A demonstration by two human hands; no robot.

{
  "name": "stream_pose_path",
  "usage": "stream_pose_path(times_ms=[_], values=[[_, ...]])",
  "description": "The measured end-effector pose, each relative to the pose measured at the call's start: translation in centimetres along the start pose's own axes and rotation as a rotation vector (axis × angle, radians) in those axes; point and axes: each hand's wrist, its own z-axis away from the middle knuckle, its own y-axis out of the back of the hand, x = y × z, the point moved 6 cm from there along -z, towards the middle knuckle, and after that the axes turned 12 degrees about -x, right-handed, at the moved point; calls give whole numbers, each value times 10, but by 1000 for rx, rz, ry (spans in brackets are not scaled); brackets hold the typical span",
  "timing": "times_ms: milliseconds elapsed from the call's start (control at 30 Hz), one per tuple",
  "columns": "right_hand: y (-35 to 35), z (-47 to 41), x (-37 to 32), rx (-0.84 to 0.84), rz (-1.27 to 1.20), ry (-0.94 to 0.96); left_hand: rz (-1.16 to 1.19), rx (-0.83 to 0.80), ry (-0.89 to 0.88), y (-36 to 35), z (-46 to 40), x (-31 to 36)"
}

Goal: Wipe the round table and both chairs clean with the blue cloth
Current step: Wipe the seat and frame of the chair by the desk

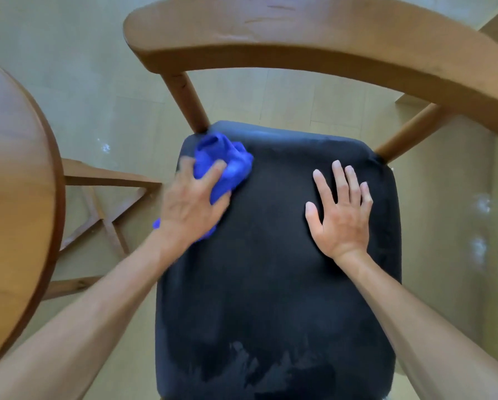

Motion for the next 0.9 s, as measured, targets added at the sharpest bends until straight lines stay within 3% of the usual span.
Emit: stream_pose_path(times_ms=[67,200,333,400,567,667,733,800,900], values=[[-1,1,-1,-11,-1,3,-21,-60,-195,-20,61,29],[1,3,-2,-7,1,4,1,-330,-527,-67,189,85],[1,1,-4,-5,-9,5,-123,-288,-743,-45,172,74],[4,-4,-7,1,-23,14,-158,-182,-683,-23,116,55],[2,-5,-5,-7,-12,12,-78,-33,-146,5,2,9],[-1,-4,-1,-56,-1,4,-37,-42,-148,-17,43,30],[-2,-2,-2,-101,-2,-4,-3,-136,-338,-38,110,59],[-3,3,-3,-155,-1,-7,-2,-340,-674,-63,197,94],[-2,2,-4,-219,8,-19,-219,-634,-1086,-94,291,118]])
